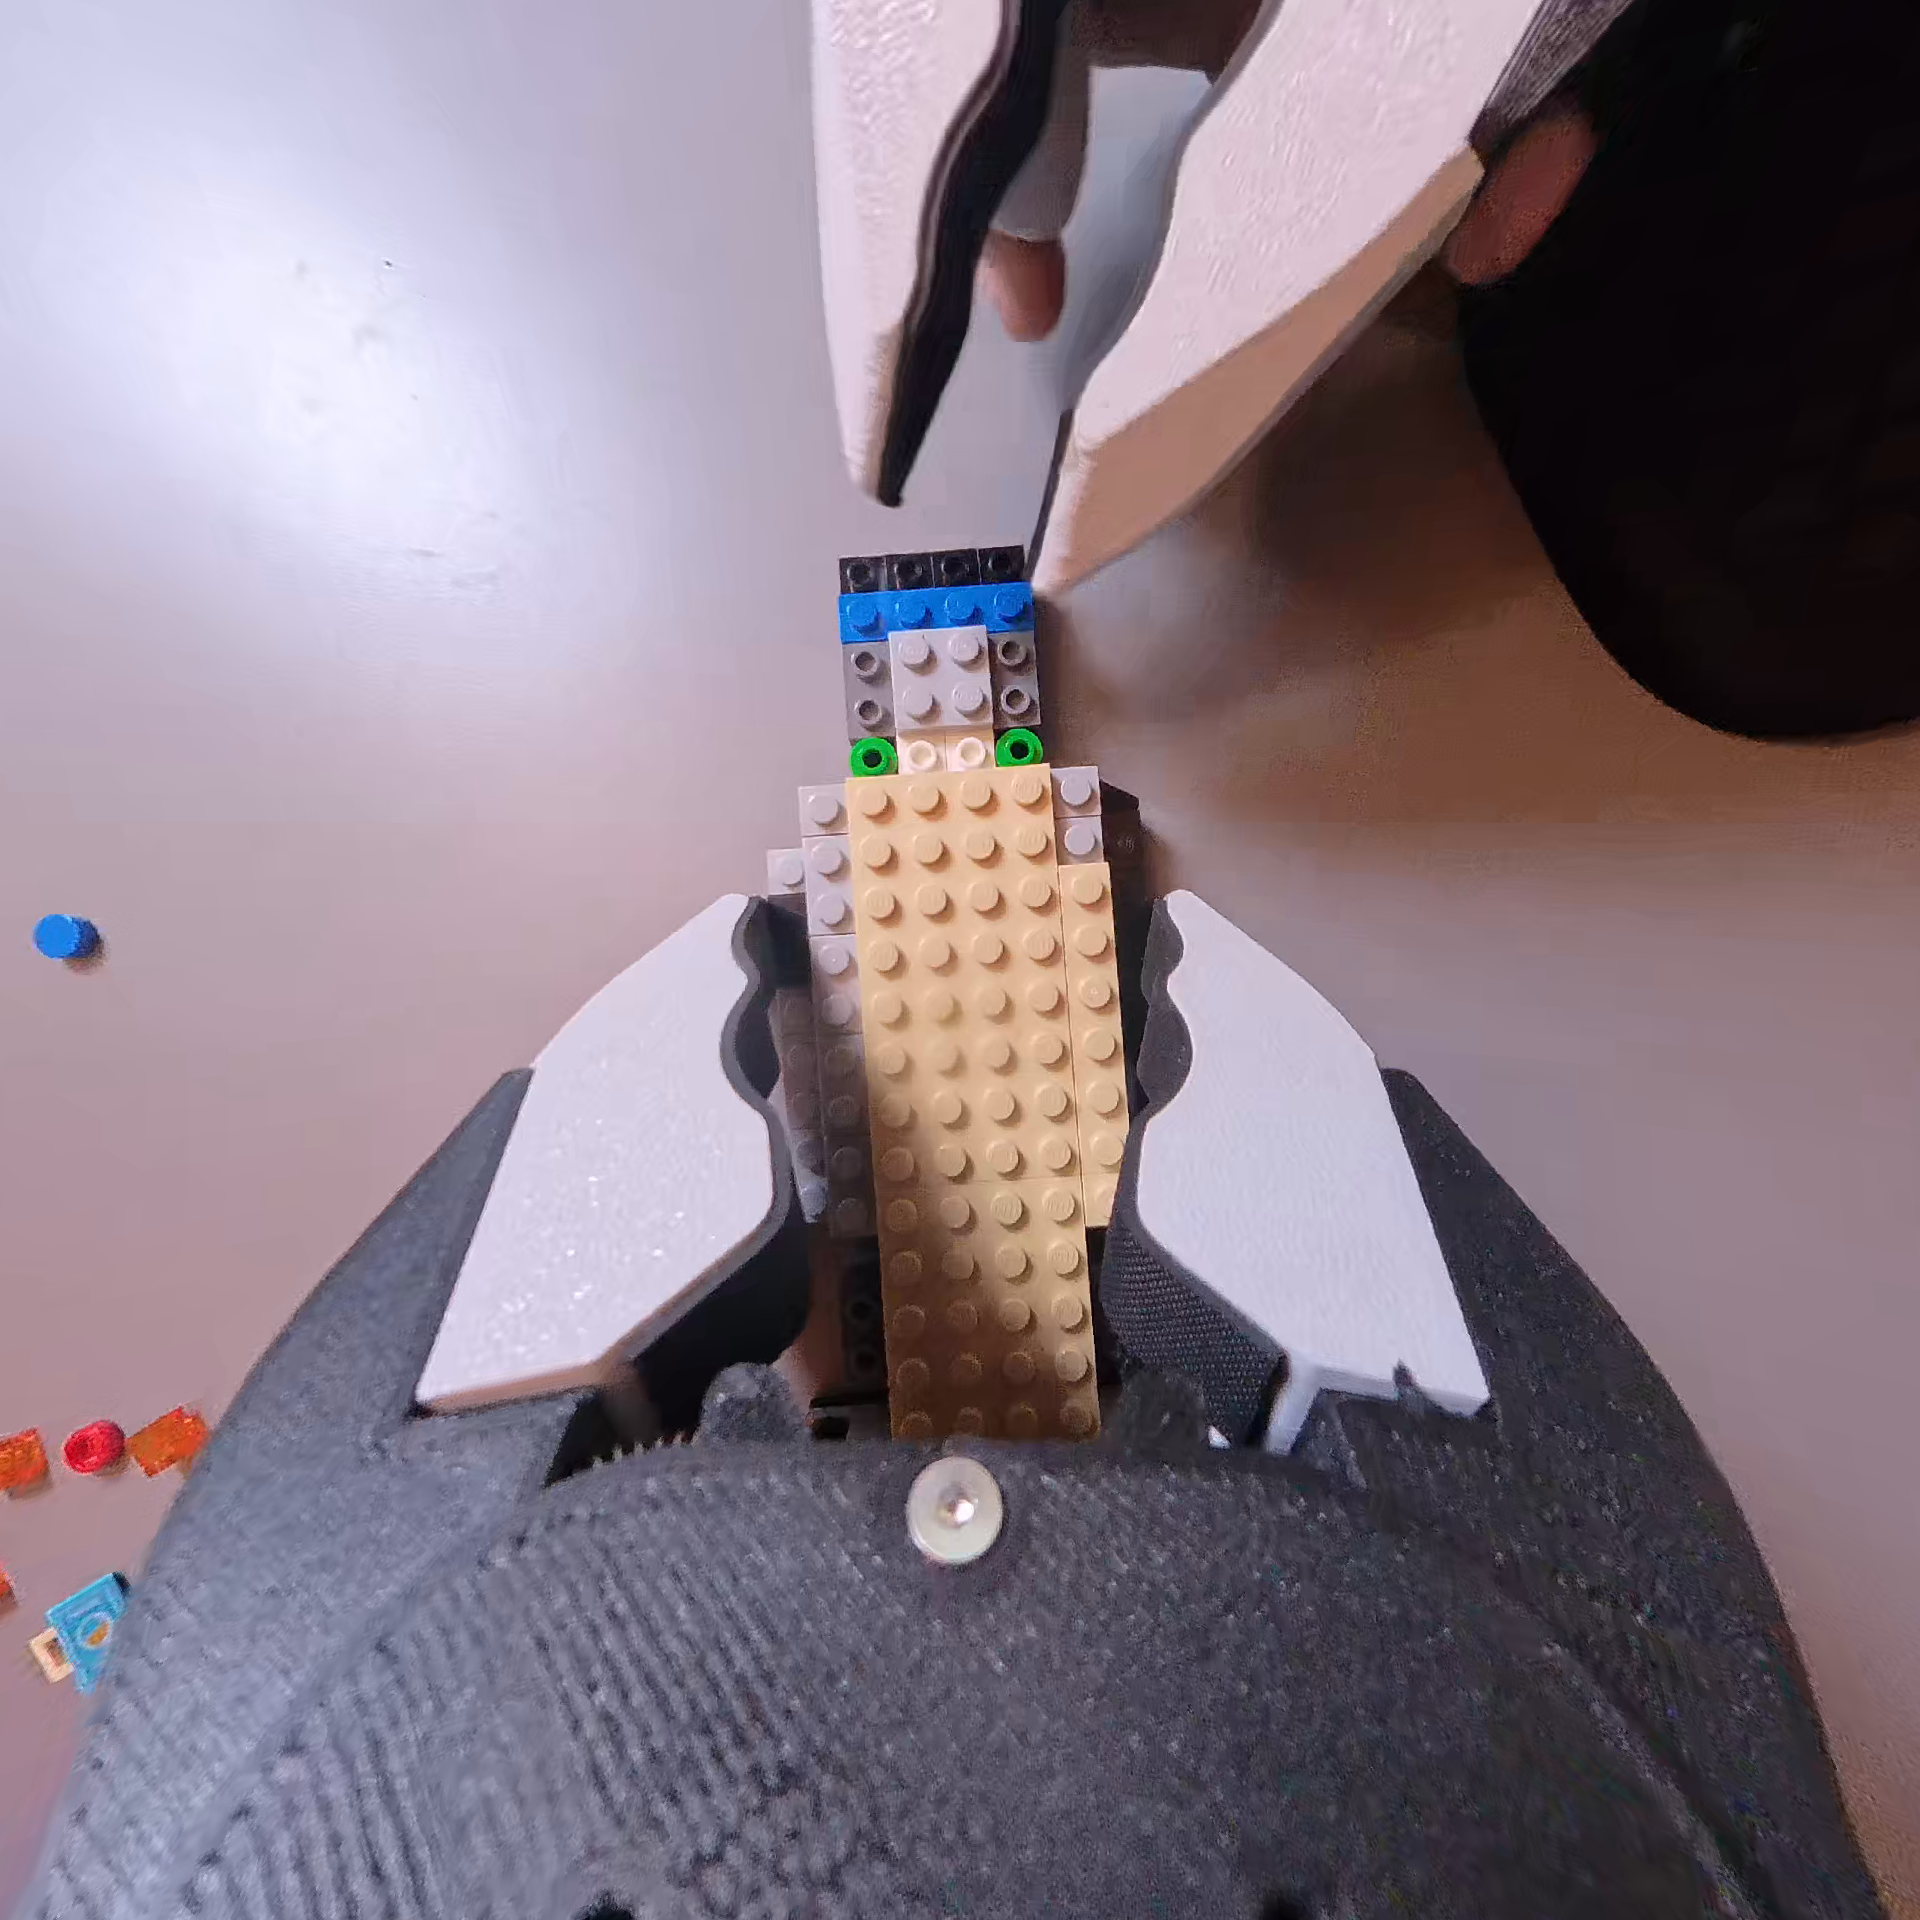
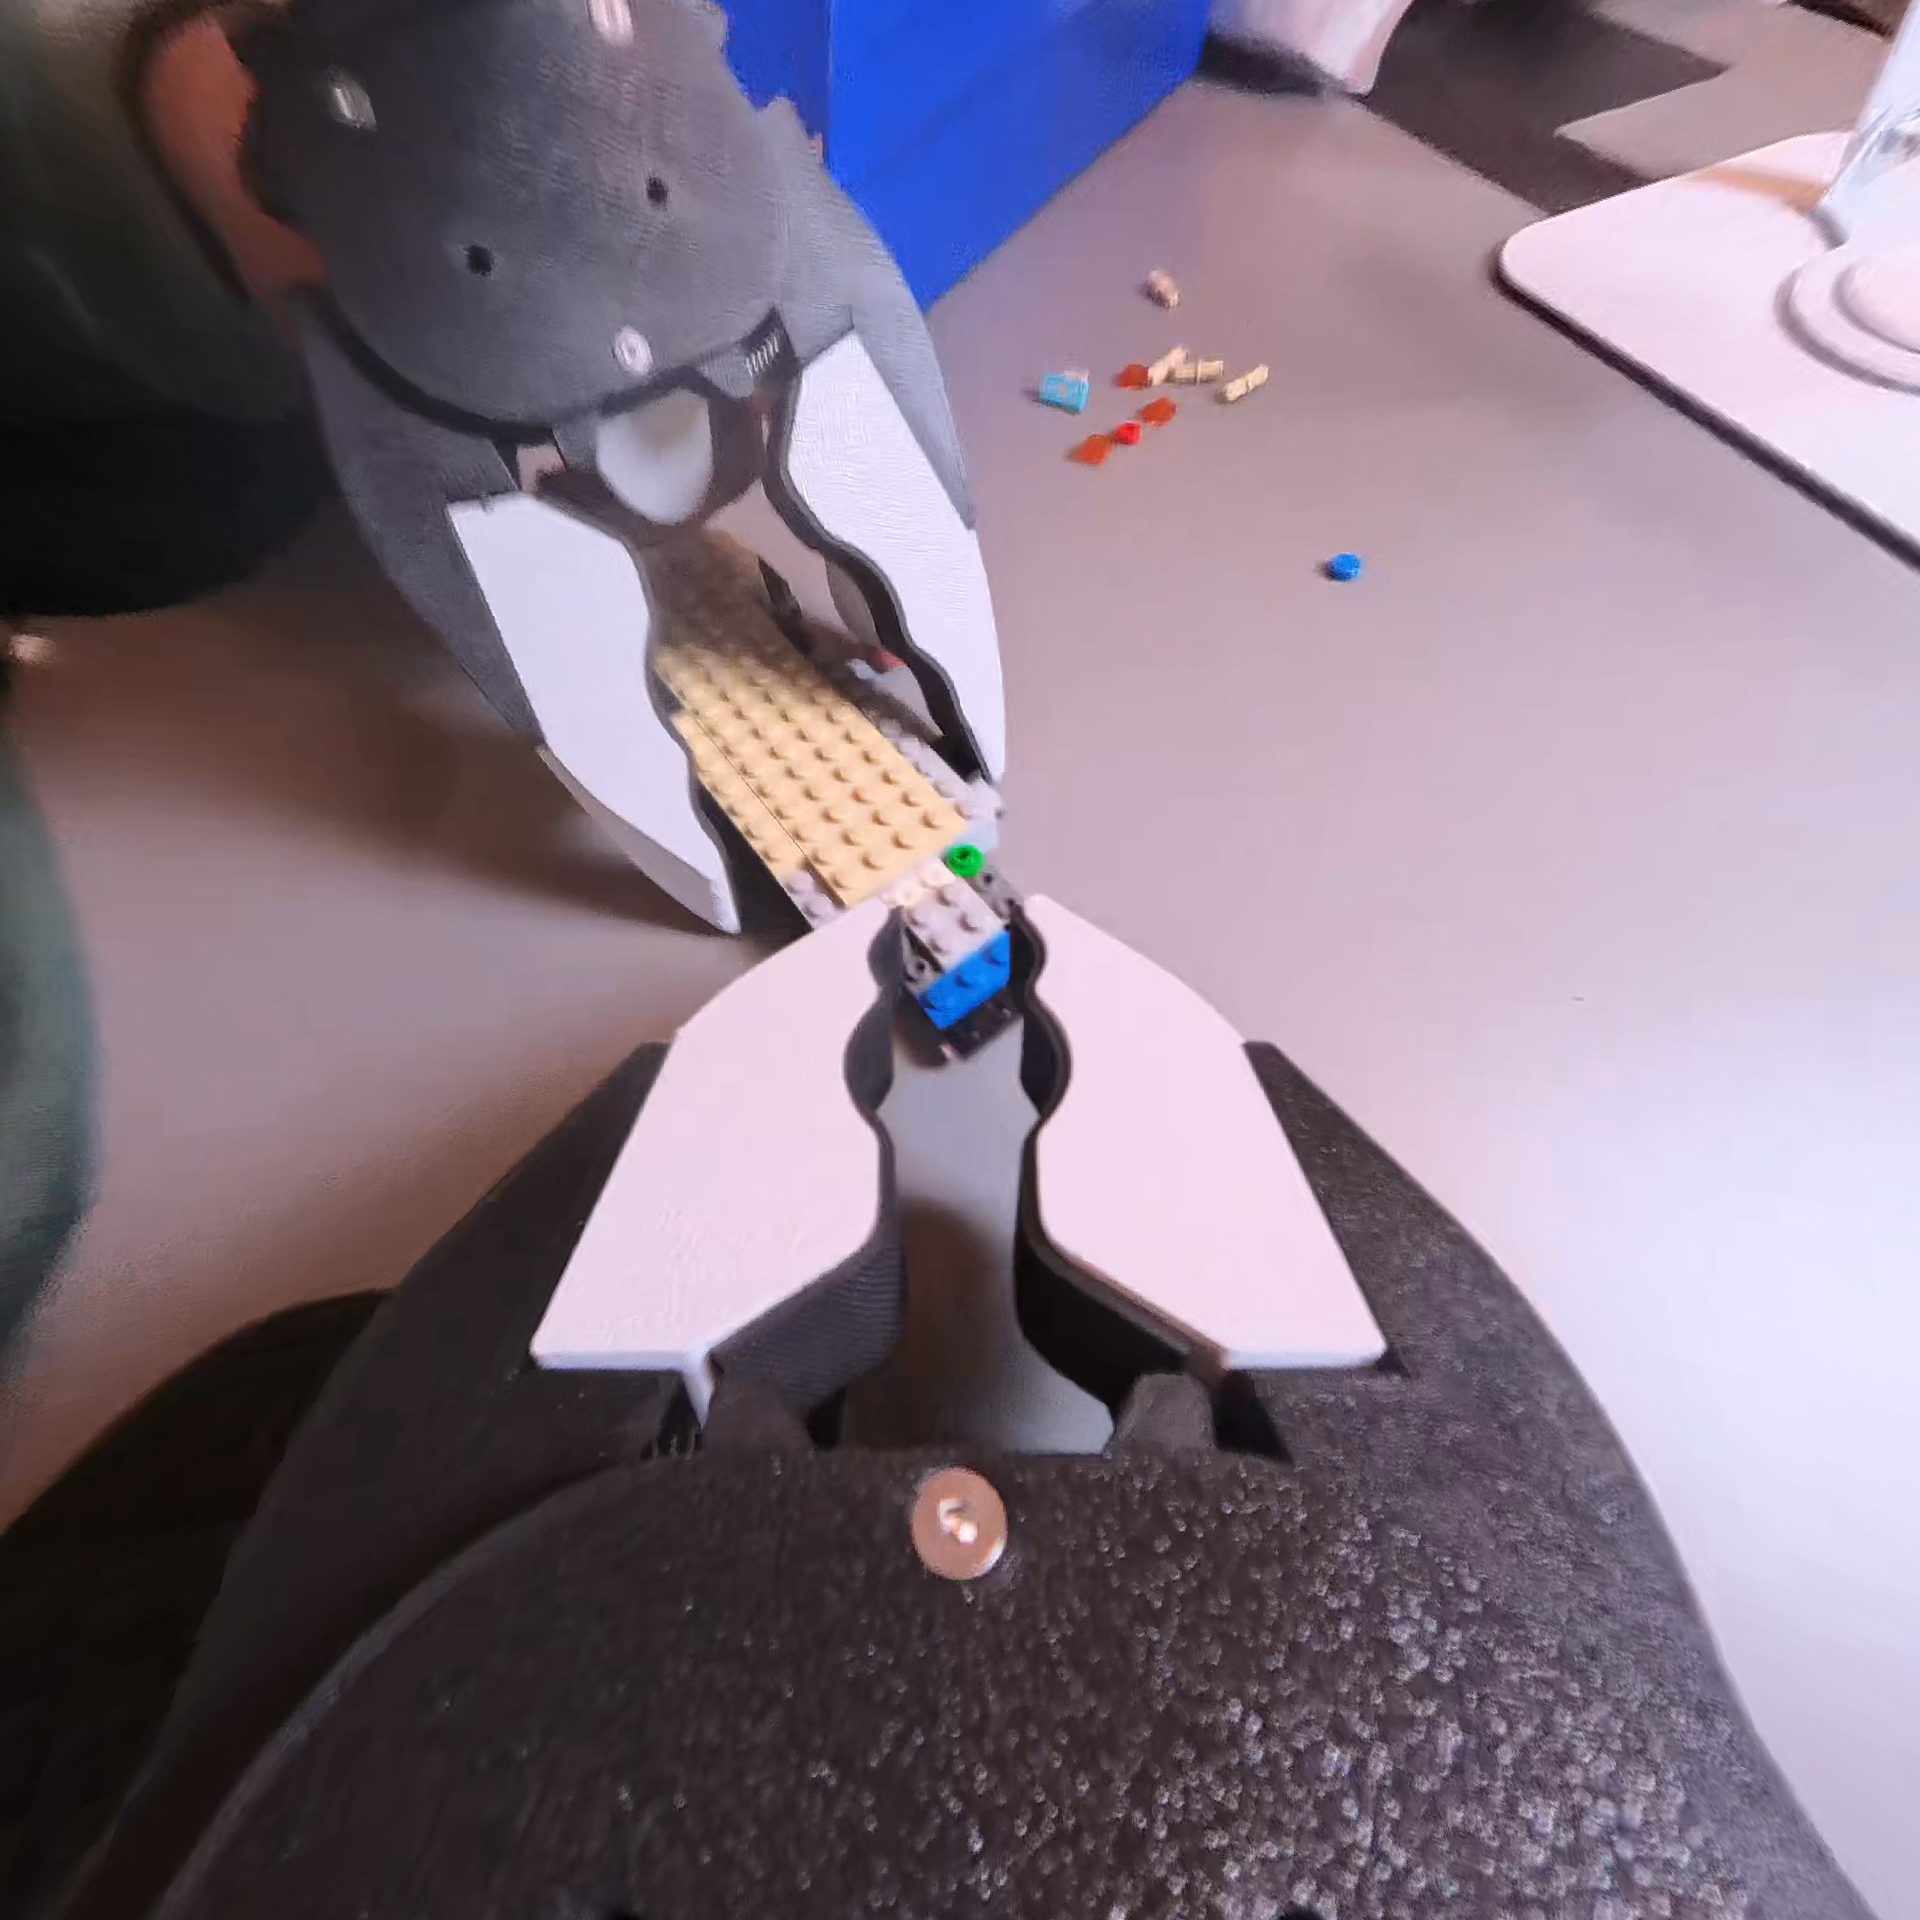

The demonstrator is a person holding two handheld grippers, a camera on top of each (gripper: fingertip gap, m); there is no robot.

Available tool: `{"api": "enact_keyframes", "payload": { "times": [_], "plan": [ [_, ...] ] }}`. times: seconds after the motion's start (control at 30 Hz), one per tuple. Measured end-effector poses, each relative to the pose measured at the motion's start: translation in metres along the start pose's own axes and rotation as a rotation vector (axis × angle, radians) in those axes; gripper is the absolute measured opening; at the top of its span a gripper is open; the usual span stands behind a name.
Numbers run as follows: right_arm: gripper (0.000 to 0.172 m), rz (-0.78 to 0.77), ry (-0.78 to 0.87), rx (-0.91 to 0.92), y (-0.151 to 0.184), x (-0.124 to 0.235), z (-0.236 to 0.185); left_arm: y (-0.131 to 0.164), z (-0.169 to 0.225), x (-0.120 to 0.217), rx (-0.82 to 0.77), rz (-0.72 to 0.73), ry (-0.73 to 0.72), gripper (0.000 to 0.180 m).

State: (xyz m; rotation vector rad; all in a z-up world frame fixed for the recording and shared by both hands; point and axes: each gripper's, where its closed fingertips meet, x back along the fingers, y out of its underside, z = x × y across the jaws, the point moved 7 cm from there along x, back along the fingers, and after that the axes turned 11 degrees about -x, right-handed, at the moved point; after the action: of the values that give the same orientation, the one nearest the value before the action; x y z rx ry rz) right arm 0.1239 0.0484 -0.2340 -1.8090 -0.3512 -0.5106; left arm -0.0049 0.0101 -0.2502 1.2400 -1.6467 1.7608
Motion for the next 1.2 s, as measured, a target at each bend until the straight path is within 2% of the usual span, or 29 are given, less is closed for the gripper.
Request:
{"api": "enact_keyframes", "payload": {
  "times": [0.2, 0.4, 0.47, 0.73, 0.8, 0.87, 0.97, 1.2],
  "plan": [
    [0.047, -0.168, -0.048, 0.183, 0.011, -0.01, 0.003, 0.0, 0.005, 0.002, -0.1, 0.024, 0.032, 0.07],
    [0.047, -0.343, -0.153, 0.333, 0.009, -0.017, -0.001, -0.003, 0.009, 0.004, -0.236, 0.046, -0.018, 0.07],
    [0.036, -0.355, -0.169, 0.352, 0.007, -0.02, -0.003, -0.003, 0.01, 0.005, -0.258, 0.056, -0.034, 0.07],
    [0.036, -0.276, -0.103, 0.417, 0.012, -0.018, -0.01, -0.001, 0.01, 0.004, -0.21, 0.042, 0.019, 0.07],
    [0.035, -0.232, -0.02, 0.48, 0.012, -0.016, -0.01, 0.003, 0.006, 0.002, -0.098, 0.039, 0.082, 0.07],
    [0.035, -0.227, 0.022, 0.539, 0.012, -0.01, -0.014, 0.008, 0.003, 0.004, -0.105, 0.058, 0.08, 0.07],
    [0.036, -0.184, 0.05, 0.521, 0.013, -0.004, -0.014, 0.009, 0.005, 0.005, -0.119, 0.064, 0.092, 0.07],
    [0.036, -0.125, -0.092, 0.364, 0.01, 0.002, -0.012, 0.01, 0.005, 0.006, -0.135, 0.07, 0.101, 0.07]
  ]
}}
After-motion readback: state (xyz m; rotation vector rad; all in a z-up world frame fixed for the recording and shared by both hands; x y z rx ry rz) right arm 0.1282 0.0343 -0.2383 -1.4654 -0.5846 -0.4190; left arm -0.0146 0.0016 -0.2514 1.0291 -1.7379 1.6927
